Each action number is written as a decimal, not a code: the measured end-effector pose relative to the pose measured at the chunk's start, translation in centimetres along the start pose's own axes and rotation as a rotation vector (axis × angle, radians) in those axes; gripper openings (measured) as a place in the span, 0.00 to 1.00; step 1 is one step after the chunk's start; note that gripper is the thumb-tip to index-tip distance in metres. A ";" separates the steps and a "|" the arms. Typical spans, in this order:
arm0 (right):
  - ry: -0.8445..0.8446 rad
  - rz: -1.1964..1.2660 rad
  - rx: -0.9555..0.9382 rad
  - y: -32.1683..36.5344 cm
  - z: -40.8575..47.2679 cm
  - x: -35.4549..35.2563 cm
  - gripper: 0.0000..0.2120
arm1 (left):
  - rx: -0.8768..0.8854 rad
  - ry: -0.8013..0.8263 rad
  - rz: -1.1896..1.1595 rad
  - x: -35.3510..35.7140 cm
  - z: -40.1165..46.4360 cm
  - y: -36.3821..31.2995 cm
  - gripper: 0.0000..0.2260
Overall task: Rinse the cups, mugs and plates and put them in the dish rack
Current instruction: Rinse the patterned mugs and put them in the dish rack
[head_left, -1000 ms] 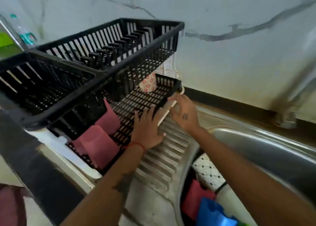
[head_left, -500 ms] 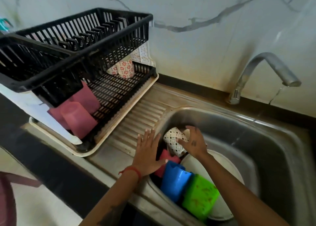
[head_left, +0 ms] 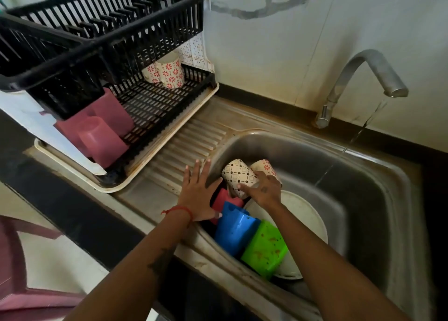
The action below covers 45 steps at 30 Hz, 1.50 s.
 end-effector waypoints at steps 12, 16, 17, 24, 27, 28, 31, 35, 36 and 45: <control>0.007 0.507 0.175 -2.3 0.8 -1.0 0.21 | 0.024 0.018 -0.014 -0.1 -0.1 -0.1 0.44; -0.125 0.724 0.295 -3.1 0.7 -1.8 0.11 | 0.033 0.007 -0.029 0.0 0.0 -0.1 0.43; -0.161 0.766 0.320 -3.4 0.7 -2.0 0.09 | 0.032 0.007 -0.033 0.1 0.0 0.0 0.43; -0.344 1.037 0.414 -3.8 0.4 -5.1 0.08 | 0.033 0.026 -0.044 0.2 -0.1 -0.2 0.40; -0.323 1.067 0.432 -3.5 0.4 -6.7 0.09 | 0.023 0.030 -0.053 0.3 -0.1 -0.2 0.38; -0.312 1.105 0.432 -3.4 0.3 -7.1 0.10 | 0.014 0.026 -0.061 0.2 -0.1 -0.3 0.37; -0.281 1.265 0.419 -2.7 -0.5 -8.2 0.12 | 0.005 -0.052 -0.148 -0.9 -0.1 -1.3 0.33; -0.243 1.353 0.400 -1.4 -2.5 -10.2 0.13 | 0.102 -0.171 -0.568 -4.5 0.9 -4.2 0.30; -0.231 1.379 0.389 -1.2 -3.0 -10.9 0.12 | 0.092 -0.160 -0.798 -5.7 1.4 -4.9 0.29; -0.042 1.435 0.243 1.5 -7.0 -17.7 0.11 | -0.278 0.725 -2.261 -8.2 3.4 -13.2 0.34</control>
Point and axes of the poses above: each hand's wrist, its own z-axis towards the middle knuckle, its own x-axis out of the palm, y = z × x, the point moved 9 cm from there along z, towards the middle knuckle
